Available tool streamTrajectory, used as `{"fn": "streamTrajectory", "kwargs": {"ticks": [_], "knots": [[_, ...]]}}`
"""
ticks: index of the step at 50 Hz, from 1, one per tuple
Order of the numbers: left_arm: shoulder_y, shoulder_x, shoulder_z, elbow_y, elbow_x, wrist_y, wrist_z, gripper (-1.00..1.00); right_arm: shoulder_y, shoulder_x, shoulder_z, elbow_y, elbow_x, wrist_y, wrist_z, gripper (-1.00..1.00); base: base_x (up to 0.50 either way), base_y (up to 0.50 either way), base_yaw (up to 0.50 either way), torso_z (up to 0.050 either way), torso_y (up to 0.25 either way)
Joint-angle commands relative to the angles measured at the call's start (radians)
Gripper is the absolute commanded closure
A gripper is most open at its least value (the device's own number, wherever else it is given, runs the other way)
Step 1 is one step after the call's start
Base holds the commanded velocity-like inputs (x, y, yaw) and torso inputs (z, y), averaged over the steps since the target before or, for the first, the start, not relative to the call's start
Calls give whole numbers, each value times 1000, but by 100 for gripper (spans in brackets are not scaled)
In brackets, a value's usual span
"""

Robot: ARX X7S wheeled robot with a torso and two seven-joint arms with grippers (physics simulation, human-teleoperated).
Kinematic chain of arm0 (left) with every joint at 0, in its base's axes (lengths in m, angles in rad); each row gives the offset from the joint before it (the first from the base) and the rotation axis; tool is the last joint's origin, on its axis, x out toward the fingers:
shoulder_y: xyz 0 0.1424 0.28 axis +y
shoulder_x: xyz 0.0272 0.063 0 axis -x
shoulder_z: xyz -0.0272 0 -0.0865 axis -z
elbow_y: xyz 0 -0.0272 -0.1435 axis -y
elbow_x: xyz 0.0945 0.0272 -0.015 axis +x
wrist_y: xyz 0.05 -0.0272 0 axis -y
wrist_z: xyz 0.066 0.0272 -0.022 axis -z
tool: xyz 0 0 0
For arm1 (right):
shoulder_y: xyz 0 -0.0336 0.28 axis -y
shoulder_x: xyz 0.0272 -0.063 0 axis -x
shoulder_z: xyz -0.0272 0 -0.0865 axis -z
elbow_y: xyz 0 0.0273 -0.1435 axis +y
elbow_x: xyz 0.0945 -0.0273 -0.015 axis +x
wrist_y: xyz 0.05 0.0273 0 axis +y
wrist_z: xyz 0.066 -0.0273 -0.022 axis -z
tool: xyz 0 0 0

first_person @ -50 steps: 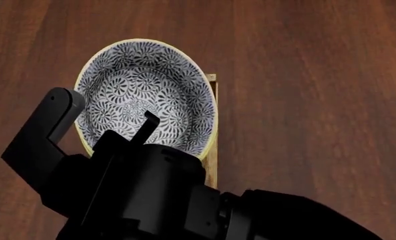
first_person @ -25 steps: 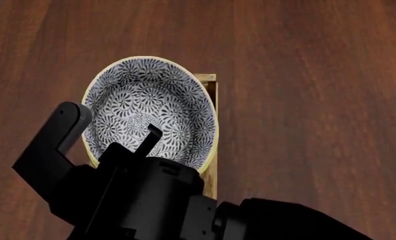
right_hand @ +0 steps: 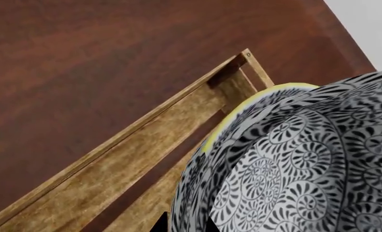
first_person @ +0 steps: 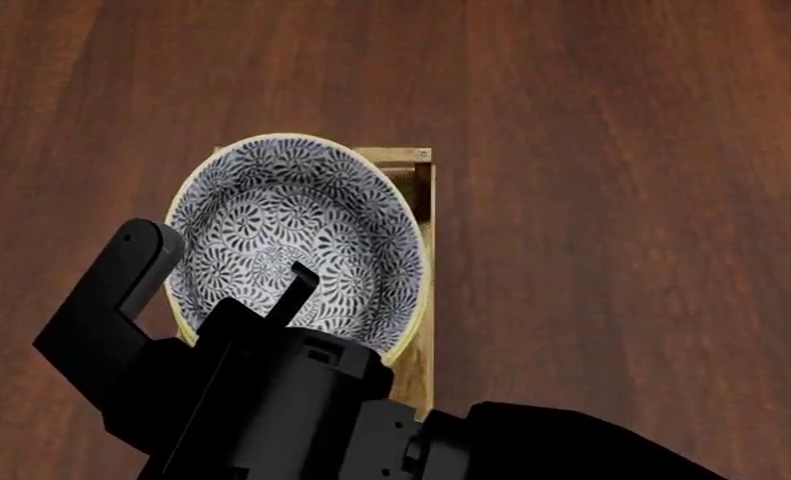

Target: Stack the left bowl on the right bowl and place them in the tray.

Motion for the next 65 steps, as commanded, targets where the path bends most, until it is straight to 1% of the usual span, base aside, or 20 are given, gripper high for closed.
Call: {"fn": "streamTrajectory", "kwargs": {"ticks": [1,16,27,43,54,65], "knots": [[15,-7,-27,18,-21,-3,-11,-100,15,-19,-32,51,-71,-21,-43,100,0,0,0,0,0],[16,-11,-27,16,-24,6,-13,-100,14,-32,-102,115,-70,-72,-74,100,0,0,0,1,1],[20,-15,-27,14,-24,12,-15,-100,27,-33,-152,129,-26,-113,-59,100,0,0,0,0,1],[27,-20,-34,17,-29,17,-22,-100,44,-33,-259,185,26,-208,-74,100,0,0,0,1,1],[34,-25,-40,22,-35,21,-27,-100,37,-35,-277,185,40,-226,-66,100,0,0,0,0,1],[34,-27,-29,19,-31,25,-29,-100,6,-35,-282,195,10,-231,-92,100,0,0,0,0,1]]}}
